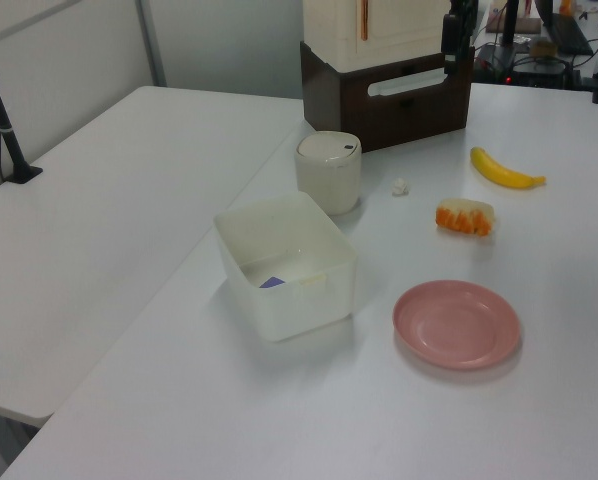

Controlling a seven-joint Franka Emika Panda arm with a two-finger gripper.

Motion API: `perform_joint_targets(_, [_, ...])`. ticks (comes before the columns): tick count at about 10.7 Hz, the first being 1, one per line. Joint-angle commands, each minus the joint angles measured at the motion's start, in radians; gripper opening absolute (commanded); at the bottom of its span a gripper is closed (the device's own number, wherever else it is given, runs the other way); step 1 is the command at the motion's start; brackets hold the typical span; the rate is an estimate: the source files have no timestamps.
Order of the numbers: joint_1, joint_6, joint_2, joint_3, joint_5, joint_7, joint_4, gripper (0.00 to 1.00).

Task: Open the trash can
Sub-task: 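Move the gripper down toward the cream trash can lid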

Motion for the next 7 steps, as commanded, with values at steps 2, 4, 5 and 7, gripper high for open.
perform_joint_targets(2, [0.102,0.297,0.123,0.004,-0.159,0.244,-0.018,0.0])
perform_joint_targets(4, [0.115,0.455,0.203,0.02,-0.284,0.508,-0.016,0.0])
perform_joint_targets(5, [0.115,0.486,0.247,0.026,-0.404,0.633,-0.015,0.0])
perform_joint_targets(7, [0.115,0.524,0.295,0.037,-0.654,0.856,-0.01,0.0])
